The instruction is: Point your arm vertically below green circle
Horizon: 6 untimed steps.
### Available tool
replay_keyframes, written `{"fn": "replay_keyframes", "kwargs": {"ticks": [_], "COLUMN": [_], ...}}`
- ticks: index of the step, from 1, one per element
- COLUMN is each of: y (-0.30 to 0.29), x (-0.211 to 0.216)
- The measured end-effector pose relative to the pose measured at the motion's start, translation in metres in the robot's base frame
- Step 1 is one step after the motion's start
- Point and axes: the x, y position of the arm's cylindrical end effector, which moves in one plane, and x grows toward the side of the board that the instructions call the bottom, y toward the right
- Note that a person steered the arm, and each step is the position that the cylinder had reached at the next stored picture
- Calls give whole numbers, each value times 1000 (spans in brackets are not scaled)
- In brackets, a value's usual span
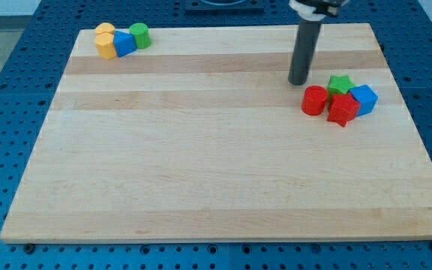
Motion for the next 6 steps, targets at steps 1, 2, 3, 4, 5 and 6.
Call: {"fn": "replay_keyframes", "kwargs": {"ticks": [1, 2, 3, 4, 5, 6], "y": [-26, -71, -138, -214, -293, -380], "x": [-24, -23, -11, -7, -7, -17]}}
